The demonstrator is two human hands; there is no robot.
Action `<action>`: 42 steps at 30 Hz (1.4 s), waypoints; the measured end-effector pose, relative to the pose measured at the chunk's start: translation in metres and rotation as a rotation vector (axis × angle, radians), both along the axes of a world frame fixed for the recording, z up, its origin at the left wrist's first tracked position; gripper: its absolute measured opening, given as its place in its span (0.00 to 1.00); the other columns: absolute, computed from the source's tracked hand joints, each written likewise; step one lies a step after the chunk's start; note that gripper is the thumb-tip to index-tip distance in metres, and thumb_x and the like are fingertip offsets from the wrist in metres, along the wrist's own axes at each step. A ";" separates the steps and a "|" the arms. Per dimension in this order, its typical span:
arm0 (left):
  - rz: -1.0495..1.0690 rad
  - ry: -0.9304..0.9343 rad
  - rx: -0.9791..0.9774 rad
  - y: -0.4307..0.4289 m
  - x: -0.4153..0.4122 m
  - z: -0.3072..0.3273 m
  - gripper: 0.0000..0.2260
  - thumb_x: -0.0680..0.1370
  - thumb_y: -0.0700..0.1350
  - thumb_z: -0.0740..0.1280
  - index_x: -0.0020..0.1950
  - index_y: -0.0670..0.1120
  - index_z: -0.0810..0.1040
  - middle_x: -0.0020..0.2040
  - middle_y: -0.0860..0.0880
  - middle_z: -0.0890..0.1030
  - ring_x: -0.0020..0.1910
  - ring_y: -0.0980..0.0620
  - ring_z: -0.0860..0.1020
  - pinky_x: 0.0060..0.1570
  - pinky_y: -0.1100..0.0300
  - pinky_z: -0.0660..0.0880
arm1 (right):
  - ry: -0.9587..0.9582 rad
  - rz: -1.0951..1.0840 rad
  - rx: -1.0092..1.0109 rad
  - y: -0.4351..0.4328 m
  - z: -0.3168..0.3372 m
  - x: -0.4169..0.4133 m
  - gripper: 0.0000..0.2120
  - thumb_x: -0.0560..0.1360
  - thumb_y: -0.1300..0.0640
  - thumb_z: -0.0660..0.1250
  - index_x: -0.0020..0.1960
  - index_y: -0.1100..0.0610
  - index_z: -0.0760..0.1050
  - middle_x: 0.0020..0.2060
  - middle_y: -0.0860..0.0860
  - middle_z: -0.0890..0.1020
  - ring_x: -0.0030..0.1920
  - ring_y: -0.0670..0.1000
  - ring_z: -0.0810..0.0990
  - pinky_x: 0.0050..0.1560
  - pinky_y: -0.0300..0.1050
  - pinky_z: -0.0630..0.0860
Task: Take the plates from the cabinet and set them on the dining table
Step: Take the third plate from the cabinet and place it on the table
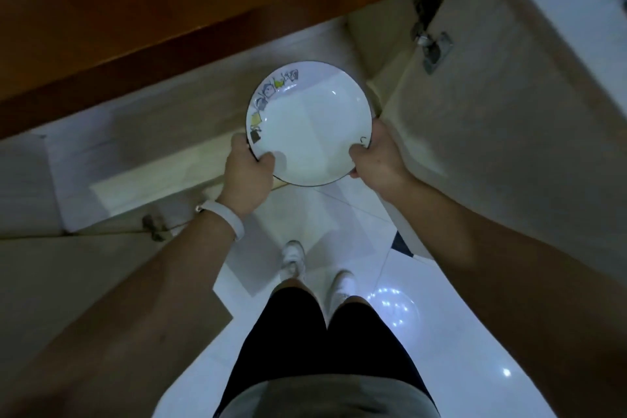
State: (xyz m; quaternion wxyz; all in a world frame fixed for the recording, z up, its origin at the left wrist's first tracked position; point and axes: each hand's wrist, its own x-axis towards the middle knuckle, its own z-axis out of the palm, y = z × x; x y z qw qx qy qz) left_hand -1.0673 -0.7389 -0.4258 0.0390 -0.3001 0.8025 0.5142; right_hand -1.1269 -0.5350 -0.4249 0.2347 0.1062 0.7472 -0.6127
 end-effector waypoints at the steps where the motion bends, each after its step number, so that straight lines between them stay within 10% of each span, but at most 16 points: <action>1: 0.009 0.015 -0.023 0.008 0.013 0.011 0.08 0.77 0.36 0.63 0.54 0.43 0.67 0.46 0.51 0.76 0.46 0.50 0.76 0.40 0.63 0.74 | -0.002 0.001 0.004 0.005 0.011 0.010 0.19 0.74 0.69 0.56 0.63 0.58 0.69 0.52 0.52 0.77 0.44 0.46 0.77 0.28 0.34 0.75; 11: 0.094 0.142 0.033 0.050 0.102 0.118 0.10 0.76 0.36 0.64 0.53 0.47 0.68 0.45 0.55 0.78 0.42 0.58 0.77 0.41 0.62 0.75 | 0.062 0.007 0.045 0.044 0.114 0.102 0.14 0.72 0.67 0.57 0.56 0.62 0.71 0.41 0.54 0.76 0.36 0.50 0.75 0.27 0.38 0.74; 17: 0.168 0.231 0.189 0.068 0.125 0.183 0.13 0.75 0.37 0.63 0.50 0.57 0.72 0.47 0.54 0.82 0.46 0.51 0.82 0.46 0.43 0.81 | 0.148 -0.042 0.077 0.059 0.177 0.131 0.10 0.73 0.63 0.60 0.53 0.58 0.70 0.40 0.49 0.76 0.39 0.50 0.76 0.28 0.36 0.74; 21: 0.164 0.347 0.344 0.082 0.122 0.218 0.14 0.77 0.33 0.61 0.58 0.49 0.72 0.44 0.58 0.82 0.40 0.61 0.82 0.34 0.59 0.80 | 0.219 -0.080 0.077 0.072 0.222 0.138 0.12 0.72 0.62 0.60 0.55 0.54 0.71 0.43 0.50 0.78 0.40 0.51 0.77 0.30 0.40 0.77; 29: -0.115 0.385 0.539 0.108 0.096 0.263 0.19 0.77 0.34 0.61 0.64 0.51 0.77 0.57 0.53 0.83 0.54 0.51 0.82 0.38 0.56 0.80 | 0.302 -0.359 0.101 0.100 0.279 0.163 0.17 0.74 0.64 0.58 0.61 0.52 0.69 0.44 0.47 0.77 0.39 0.45 0.77 0.30 0.37 0.76; 42: -0.599 0.302 0.674 0.206 0.082 0.296 0.18 0.75 0.33 0.62 0.53 0.54 0.81 0.49 0.53 0.85 0.49 0.50 0.82 0.43 0.51 0.81 | 0.305 -0.842 0.294 0.169 0.317 0.245 0.13 0.73 0.64 0.58 0.54 0.50 0.70 0.45 0.51 0.79 0.37 0.46 0.75 0.30 0.33 0.73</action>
